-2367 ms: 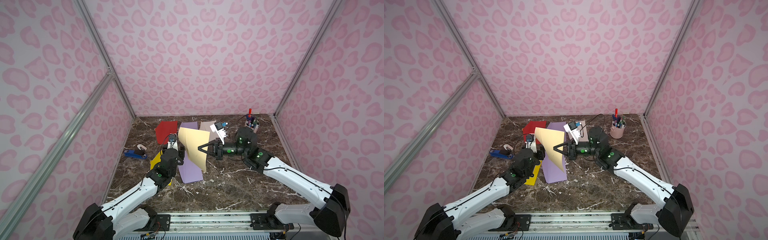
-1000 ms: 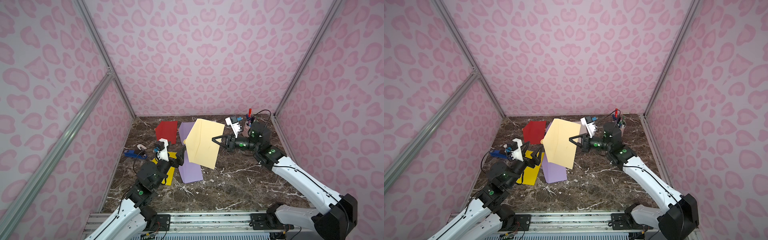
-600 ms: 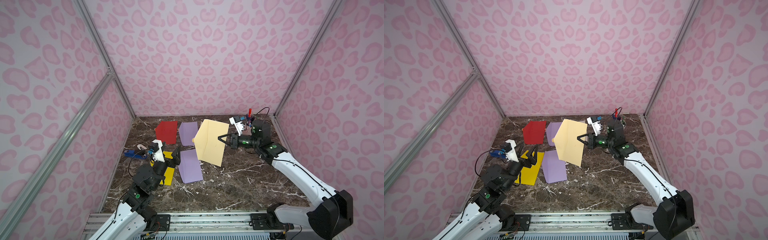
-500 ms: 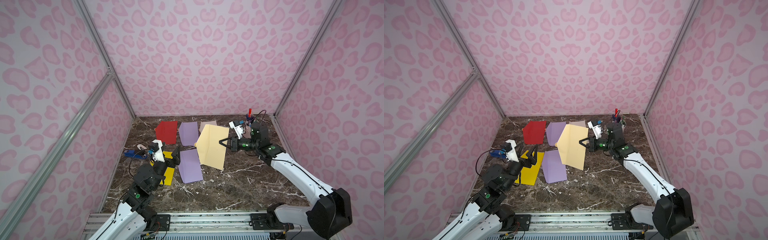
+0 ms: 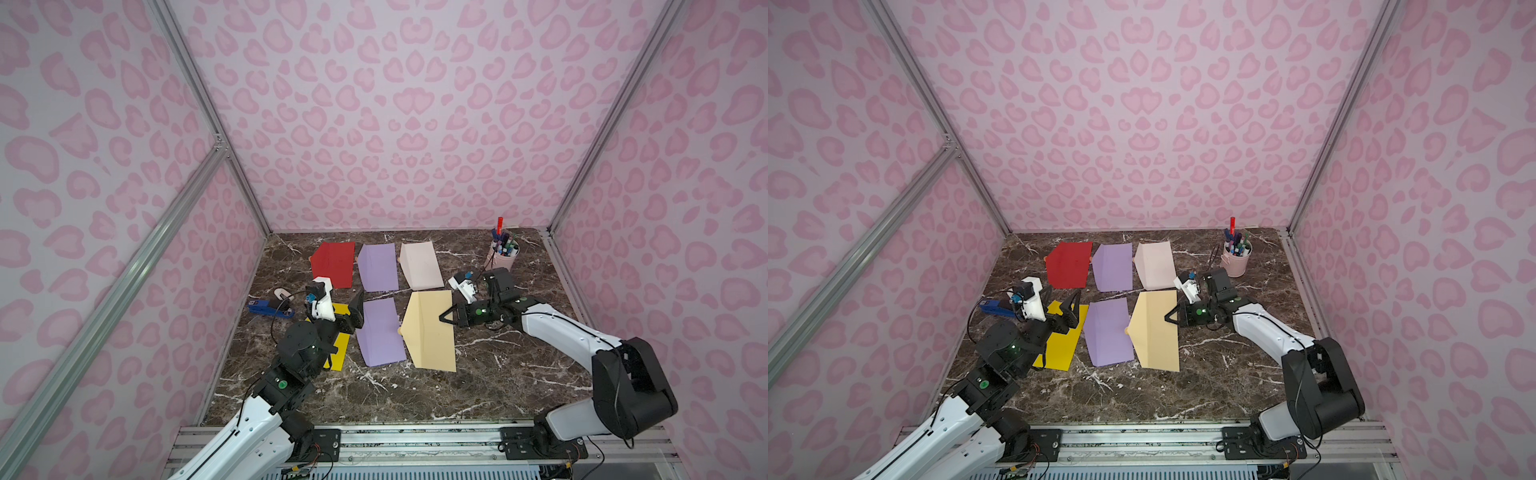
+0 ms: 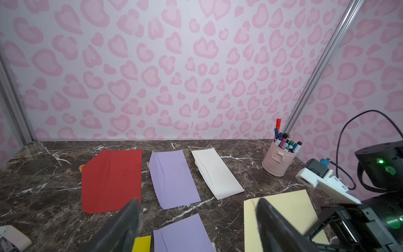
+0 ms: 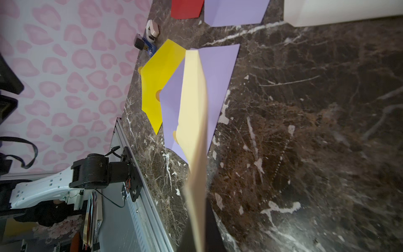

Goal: Open the envelope
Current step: Place the envelope at the center of the board.

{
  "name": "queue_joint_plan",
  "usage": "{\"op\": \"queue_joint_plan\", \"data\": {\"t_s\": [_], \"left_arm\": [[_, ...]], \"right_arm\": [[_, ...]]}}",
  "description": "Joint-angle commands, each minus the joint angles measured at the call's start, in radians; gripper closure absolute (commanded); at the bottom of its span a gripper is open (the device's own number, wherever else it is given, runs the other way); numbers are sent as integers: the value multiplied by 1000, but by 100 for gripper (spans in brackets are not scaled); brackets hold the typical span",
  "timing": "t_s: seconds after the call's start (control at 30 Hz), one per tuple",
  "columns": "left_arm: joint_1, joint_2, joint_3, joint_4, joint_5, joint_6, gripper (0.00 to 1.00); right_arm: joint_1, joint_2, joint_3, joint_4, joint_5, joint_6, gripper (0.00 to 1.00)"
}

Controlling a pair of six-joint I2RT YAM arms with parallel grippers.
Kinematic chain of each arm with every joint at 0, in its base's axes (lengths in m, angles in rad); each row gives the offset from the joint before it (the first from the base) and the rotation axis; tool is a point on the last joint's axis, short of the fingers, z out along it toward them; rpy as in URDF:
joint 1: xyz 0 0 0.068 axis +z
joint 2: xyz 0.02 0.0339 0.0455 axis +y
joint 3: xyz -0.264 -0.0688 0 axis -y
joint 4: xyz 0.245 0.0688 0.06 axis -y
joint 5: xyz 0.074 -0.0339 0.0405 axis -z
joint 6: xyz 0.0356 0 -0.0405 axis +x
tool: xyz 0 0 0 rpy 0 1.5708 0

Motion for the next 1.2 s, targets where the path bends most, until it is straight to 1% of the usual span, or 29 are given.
{"op": "queue_joint_plan", "data": {"t_s": [0.0, 0.17, 0.47, 0.5, 0.57, 0.67, 0.7, 0.73, 0.77, 0.83, 0.9, 1.17], "left_arm": [[0, 0, 5, -5, -8, -3, 15], [0, 0, -10, -1, -17, -4, 15], [0, -7, -26, 2, -37, 7, 15], [0, -9, -29, 3, -41, 7, 15], [1, -12, -33, 4, -44, 10, 15], [0, -17, -37, 6, -48, 12, 15], [0, -16, -38, 7, -49, 12, 15], [0, -17, -38, 9, -48, 12, 14], [0, -16, -39, 12, -45, 13, 14], [0, -13, -38, 12, -44, 13, 14], [0, -14, -39, 11, -44, 12, 14], [0, -17, -38, 6, -41, 12, 14]], "right_arm": [[0, 59, 20, 15, -18, -31, 100], [-1, 157, 78, -12, -19, -63, 100], [-35, 324, 218, -134, 23, -165, 99], [-40, 337, 228, -139, 23, -169, 95], [-48, 355, 238, -147, 26, -175, 94], [-59, 377, 243, -159, 39, -186, 87], [-61, 381, 243, -160, 45, -188, 82], [-64, 383, 243, -161, 52, -188, 75], [-66, 387, 244, -161, 56, -188, 71], [-70, 393, 245, -160, 67, -185, 68], [-75, 396, 249, -162, 90, -183, 63], [-96, 398, 268, -176, 162, -170, 59]]}}
